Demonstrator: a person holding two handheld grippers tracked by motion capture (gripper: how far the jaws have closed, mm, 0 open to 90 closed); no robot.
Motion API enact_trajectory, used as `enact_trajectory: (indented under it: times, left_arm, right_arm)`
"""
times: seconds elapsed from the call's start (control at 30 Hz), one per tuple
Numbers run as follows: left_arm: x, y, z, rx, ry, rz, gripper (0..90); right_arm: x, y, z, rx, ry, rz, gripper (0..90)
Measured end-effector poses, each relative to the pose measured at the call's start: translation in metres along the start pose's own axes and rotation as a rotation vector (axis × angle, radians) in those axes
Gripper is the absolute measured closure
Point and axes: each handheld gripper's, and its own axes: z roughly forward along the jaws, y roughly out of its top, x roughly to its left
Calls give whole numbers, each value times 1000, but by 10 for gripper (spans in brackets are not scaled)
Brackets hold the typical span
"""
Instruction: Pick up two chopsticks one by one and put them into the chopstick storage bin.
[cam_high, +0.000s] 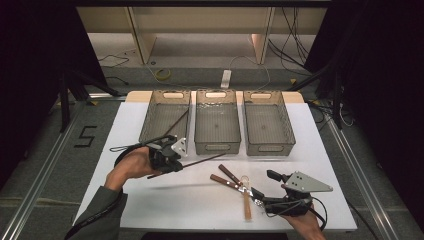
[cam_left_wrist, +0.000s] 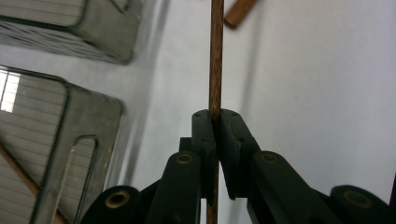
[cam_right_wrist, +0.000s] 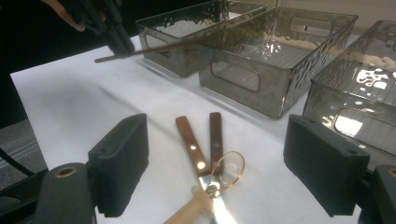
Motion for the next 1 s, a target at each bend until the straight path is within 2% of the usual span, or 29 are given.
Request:
enact_trajectory:
  times: [0.13, 0.3, 0.4, 0.47, 0.5, 0.7, 1.0]
  left_arm:
    - [6, 0, -8, -54, 34, -88, 842]
    - [15, -1, -17, -92, 116, -201, 843]
    - [22, -4, -22, -114, 148, -269, 842]
    - [27, -8, -26, -149, 176, -319, 842]
    - [31, -11, -28, -172, 177, -351, 842]
    - [47, -24, -43, -281, 197, -457, 842]
    - [69, -30, -51, -362, 258, -531, 842]
  right_arm:
    - [-1, 0, 0, -5, -1, 3, 230]
    - [-1, 0, -1, -5, -2, 3, 230]
    - [-1, 0, 0, -7, -3, 5, 230]
    - [-1, 0, 0, -6, -3, 4, 230]
    - [-1, 0, 0, -3, -3, 3, 230]
    - [-1, 0, 0, -7, -2, 5, 229]
    - [-2, -1, 1, 3, -5, 4, 230]
